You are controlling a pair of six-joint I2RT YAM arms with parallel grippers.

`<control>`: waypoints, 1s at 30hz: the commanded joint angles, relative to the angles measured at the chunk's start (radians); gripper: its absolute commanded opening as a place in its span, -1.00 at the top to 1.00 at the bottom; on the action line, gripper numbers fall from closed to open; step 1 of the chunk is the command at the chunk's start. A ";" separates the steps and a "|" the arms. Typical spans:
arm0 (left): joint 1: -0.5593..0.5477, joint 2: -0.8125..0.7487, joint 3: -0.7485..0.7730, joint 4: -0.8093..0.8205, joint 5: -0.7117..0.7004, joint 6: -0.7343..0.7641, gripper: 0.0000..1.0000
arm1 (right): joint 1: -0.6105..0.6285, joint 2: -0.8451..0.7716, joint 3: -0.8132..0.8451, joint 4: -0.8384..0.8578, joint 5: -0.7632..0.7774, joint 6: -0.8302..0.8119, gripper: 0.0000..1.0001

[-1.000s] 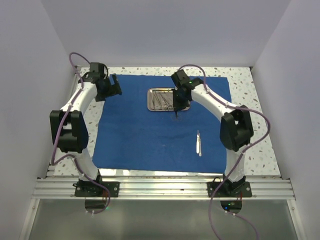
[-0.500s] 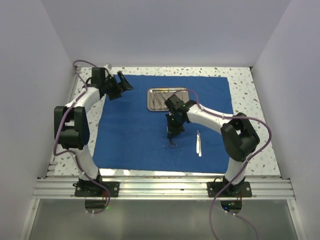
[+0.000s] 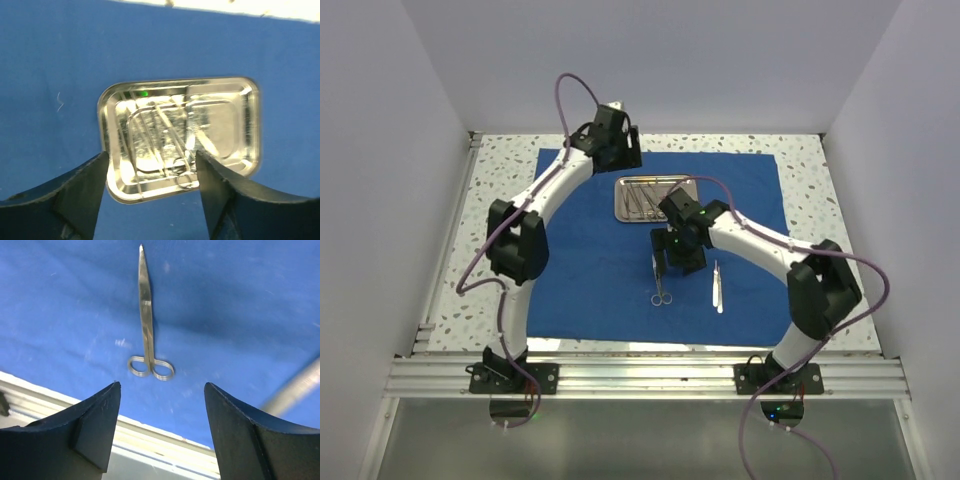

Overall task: Open and lay out the surgical kit
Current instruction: Pick up the medical item from the container.

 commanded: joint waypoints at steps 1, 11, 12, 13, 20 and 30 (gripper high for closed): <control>0.008 0.095 0.080 -0.174 -0.145 -0.018 -0.45 | -0.005 -0.126 0.054 -0.086 0.089 -0.052 -0.43; -0.035 0.116 -0.015 -0.148 -0.127 -0.008 -0.13 | -0.077 -0.205 0.040 -0.107 0.158 -0.040 -0.43; -0.038 0.118 -0.016 -0.142 -0.115 -0.005 -0.13 | -0.083 -0.199 0.041 -0.109 0.157 -0.038 -0.41; -0.039 0.124 -0.016 -0.137 -0.113 -0.002 -0.13 | -0.089 -0.196 0.044 -0.107 0.158 -0.040 -0.41; -0.044 0.150 -0.015 -0.111 -0.085 0.001 -0.04 | -0.098 -0.140 0.092 -0.129 0.155 -0.041 -0.38; -0.055 0.216 -0.010 -0.128 -0.068 0.004 0.13 | -0.120 -0.108 0.123 -0.139 0.158 -0.040 -0.35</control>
